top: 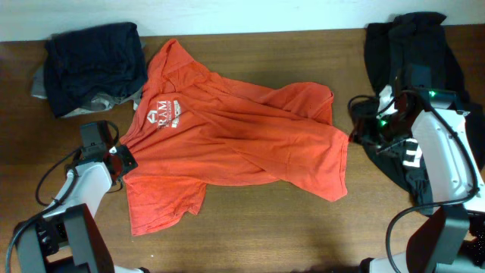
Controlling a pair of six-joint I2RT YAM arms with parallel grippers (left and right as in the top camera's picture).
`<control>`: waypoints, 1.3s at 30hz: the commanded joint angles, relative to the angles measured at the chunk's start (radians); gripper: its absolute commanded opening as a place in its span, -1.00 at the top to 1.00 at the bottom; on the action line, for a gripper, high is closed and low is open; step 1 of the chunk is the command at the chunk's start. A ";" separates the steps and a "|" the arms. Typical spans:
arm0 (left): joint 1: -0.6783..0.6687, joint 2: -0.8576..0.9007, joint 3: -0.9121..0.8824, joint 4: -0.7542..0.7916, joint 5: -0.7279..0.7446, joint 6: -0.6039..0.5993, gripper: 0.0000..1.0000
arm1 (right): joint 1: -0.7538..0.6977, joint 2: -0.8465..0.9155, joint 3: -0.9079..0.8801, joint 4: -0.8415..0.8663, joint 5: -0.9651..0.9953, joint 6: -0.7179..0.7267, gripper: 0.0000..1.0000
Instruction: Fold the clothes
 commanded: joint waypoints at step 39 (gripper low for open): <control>0.008 0.001 0.022 0.010 0.032 0.016 0.99 | 0.066 -0.012 -0.512 0.341 -0.019 0.091 0.78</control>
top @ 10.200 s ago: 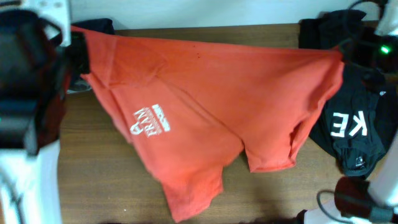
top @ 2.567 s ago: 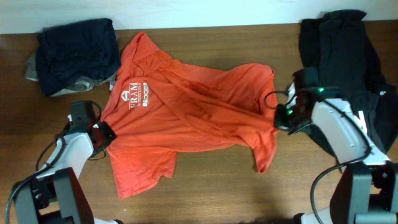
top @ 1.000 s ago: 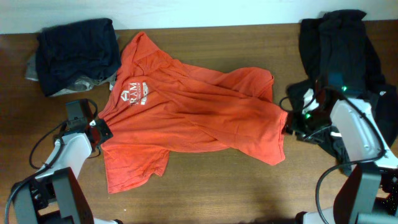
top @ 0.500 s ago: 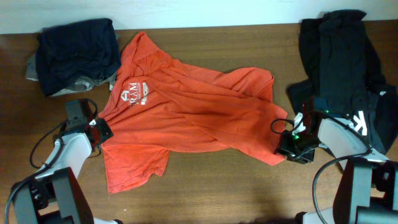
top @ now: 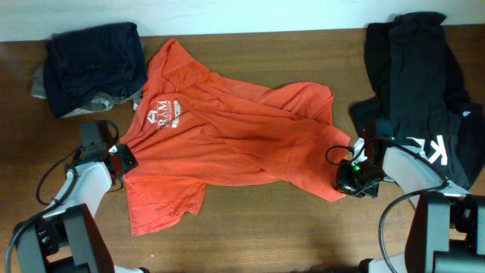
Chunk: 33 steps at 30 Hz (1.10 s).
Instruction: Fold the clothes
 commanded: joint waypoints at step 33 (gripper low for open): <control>0.008 0.001 0.020 0.004 0.009 0.016 0.99 | 0.007 -0.006 -0.082 0.008 -0.006 0.035 0.30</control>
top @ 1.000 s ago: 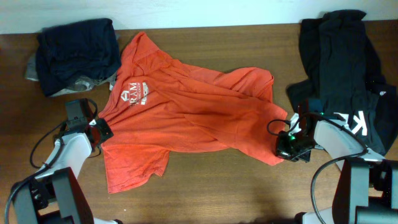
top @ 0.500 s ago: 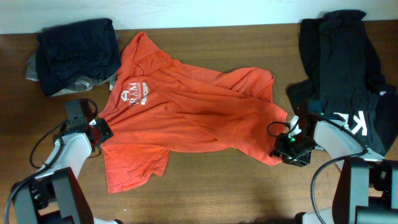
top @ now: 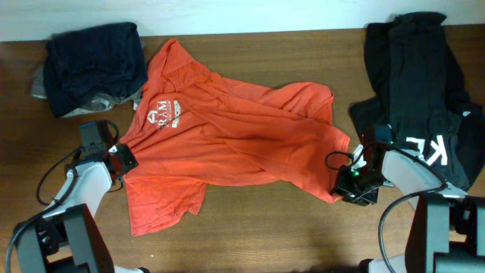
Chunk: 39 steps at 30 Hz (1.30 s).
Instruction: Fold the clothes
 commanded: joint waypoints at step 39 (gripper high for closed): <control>0.008 0.001 0.020 0.015 0.008 0.016 0.99 | -0.035 0.099 0.348 0.337 0.052 0.026 0.59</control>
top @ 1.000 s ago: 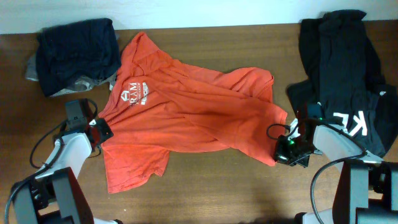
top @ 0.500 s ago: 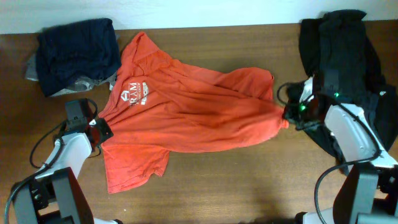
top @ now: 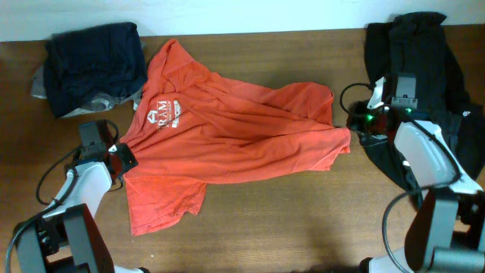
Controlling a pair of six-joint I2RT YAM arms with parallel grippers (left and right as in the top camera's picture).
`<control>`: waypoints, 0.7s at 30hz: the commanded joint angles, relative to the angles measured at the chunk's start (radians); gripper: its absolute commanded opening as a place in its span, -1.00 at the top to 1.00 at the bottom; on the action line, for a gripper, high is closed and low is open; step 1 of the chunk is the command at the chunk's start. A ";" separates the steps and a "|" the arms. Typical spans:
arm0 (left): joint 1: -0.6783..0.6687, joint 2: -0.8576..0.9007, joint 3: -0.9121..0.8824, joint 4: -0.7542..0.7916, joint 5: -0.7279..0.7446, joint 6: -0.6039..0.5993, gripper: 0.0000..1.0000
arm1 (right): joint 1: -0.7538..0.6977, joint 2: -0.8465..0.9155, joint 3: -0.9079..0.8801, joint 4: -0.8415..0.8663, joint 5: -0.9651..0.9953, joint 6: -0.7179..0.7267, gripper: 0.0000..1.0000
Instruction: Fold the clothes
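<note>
An orange t-shirt [top: 235,133] with a white chest logo [top: 161,115] lies spread and wrinkled across the middle of the wooden table [top: 288,227]. Its collar end points to the upper left, and one sleeve [top: 163,201] hangs toward the front edge. My left gripper [top: 121,159] sits at the shirt's left edge, apparently shut on the cloth. My right gripper [top: 353,127] is at the shirt's right tip, where the hem corner is drawn up to a point against its fingers. It appears shut on that corner.
A pile of dark navy clothes [top: 95,61] over a grey garment lies at the back left. A heap of black clothing [top: 417,61] with white lettering covers the back right, right behind my right arm.
My right gripper has moved from the shirt's lower right corner near the front to the right tip farther back. That corner came with it, and the lower right flap is gone. The left gripper has not moved.
My right gripper first hovered by the black heap, off the shirt's right edge. Then it was down at the shirt's front right corner and stayed there. Now that corner is drawn back to the right tip. My left gripper stayed at the left edge throughout.
</note>
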 commanded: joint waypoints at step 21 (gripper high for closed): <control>0.008 0.001 0.019 0.010 0.007 0.016 0.99 | -0.001 0.039 0.009 -0.360 -0.167 -0.150 0.16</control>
